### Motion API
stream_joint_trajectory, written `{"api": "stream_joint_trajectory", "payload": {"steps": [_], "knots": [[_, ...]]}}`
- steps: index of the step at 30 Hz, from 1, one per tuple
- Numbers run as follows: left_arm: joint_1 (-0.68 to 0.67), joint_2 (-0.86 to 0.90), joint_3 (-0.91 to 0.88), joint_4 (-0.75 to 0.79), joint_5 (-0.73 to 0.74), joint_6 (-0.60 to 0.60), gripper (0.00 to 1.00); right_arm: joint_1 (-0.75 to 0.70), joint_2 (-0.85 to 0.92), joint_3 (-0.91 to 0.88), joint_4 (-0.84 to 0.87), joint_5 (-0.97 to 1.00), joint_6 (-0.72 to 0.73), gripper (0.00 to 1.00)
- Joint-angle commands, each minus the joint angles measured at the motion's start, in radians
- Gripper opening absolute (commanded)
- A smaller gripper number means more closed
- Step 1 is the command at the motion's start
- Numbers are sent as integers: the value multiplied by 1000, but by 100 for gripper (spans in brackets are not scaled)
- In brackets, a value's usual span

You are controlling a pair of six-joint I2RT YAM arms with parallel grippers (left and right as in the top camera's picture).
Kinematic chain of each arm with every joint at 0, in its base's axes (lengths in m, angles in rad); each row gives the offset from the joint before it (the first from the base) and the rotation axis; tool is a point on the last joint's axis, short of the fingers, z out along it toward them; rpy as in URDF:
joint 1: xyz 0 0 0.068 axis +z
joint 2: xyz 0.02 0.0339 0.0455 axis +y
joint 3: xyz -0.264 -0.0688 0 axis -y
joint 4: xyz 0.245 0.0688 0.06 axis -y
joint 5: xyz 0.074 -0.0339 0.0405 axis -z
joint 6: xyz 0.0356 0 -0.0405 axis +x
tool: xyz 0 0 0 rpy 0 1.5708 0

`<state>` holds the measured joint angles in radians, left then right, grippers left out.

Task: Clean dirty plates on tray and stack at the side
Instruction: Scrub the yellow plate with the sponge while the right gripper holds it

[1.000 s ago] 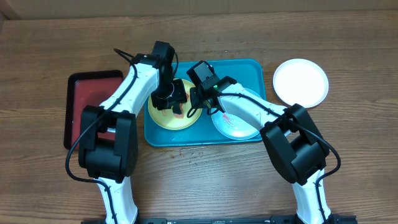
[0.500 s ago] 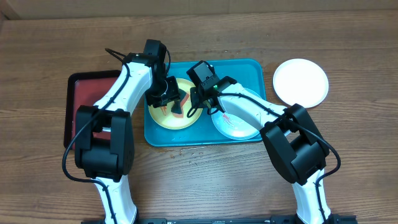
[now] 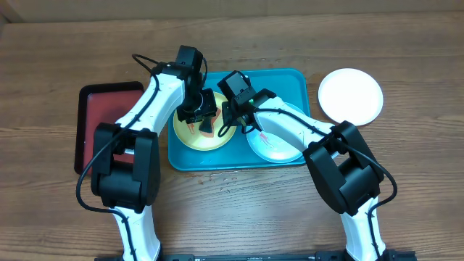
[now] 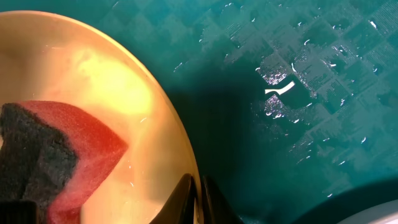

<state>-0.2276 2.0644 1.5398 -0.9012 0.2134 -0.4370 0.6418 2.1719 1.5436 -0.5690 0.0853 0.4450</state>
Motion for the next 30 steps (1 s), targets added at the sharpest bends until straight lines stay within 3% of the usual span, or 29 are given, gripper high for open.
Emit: {"api": "stream_joint_trajectory", "payload": {"steps": [1,7,12,15,20,30], "knots": [[-2,-7,2,1,-6,41,33,-9,1,-6,-9,45,4,6],[-2,-7,-42,26,-10,50,31,-9,1,-6,-11,45,4,6],[-2,-7,-57,39,-11,68,17,-9,1,-6,-12,46,4,6],[-2,-7,-57,39,-14,68,4,-9,1,-6,-12,46,4,6],[-2,-7,-57,30,-15,68,4,-9,1,-6,-12,46,4,6],[29,-8,-57,-61,-481,-16,4,-9,1,-6,-14,46,4,6]]}}
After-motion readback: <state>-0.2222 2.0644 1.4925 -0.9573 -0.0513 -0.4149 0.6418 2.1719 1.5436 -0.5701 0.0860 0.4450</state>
